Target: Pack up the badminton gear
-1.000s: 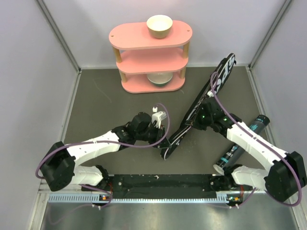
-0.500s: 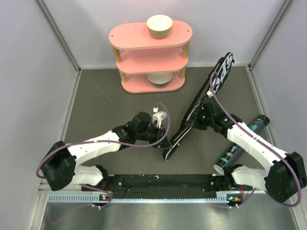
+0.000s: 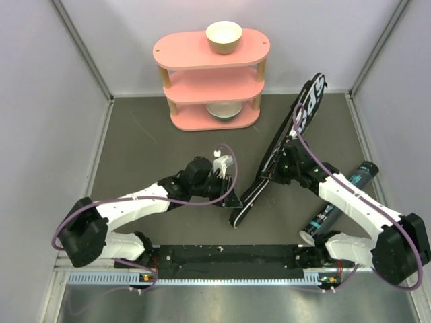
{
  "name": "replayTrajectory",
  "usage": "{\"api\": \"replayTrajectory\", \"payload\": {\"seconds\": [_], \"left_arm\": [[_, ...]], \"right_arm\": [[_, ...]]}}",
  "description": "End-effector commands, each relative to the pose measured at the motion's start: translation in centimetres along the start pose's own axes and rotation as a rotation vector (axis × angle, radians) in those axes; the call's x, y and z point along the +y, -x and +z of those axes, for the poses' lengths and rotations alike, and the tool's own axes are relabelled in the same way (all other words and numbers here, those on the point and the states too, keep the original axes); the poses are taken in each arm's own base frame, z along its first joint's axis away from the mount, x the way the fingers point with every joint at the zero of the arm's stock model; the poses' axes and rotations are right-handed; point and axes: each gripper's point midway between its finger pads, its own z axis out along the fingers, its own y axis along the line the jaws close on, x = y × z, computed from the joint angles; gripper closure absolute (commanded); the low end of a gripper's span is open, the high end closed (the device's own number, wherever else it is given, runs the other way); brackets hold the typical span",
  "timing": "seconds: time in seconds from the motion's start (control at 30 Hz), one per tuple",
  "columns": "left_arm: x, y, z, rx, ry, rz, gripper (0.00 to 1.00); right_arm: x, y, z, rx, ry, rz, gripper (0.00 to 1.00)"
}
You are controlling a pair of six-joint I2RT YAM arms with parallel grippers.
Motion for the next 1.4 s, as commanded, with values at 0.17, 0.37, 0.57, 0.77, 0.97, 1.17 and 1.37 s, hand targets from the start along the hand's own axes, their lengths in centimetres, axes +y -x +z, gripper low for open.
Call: {"api": "replayTrajectory", "payload": {"seconds": [0.17, 0.37, 0.57, 0.77, 0.97, 1.17, 1.37], "left_arm": [[-1.1, 0.9, 0.0, -0.027, -0.072, 0.003, 0.78], [-0.1, 0.8, 0.6, -0.013, -0.022, -0.007, 1.0], [4.5, 1.9, -2.7, -0.184, 0.283, -0.05, 1.0], [7.1, 0.3, -2.6, -0.163, 0.398, -0.175, 1.0], [8.3, -1.0, 0.9, -0.016, 0.384, -0.177, 1.0], [6.6, -0.5, 0.9, -0.009, 0.288, -0.091, 0.73], [4.5, 1.0, -2.3, -0.074, 0.277, 0.033, 0.45]], "right_arm": [[2.6, 2.6, -1.2, -0.097, 0.108, -0.019, 1.0], [3.0, 2.8, -1.6, -0.107, 0.12, -0.018, 1.0], [1.5, 3.0, -1.4, -0.145, 0.081, -0.01, 1.0], [3.1, 3.4, -1.7, -0.207, 0.258, 0.048, 1.0], [3.9, 3.3, -1.8, -0.184, 0.299, 0.023, 1.0], [3.4, 3.7, -2.4, -0.191, 0.242, -0.043, 1.0], [3.1, 3.9, -2.3, -0.172, 0.207, -0.121, 1.0]]}}
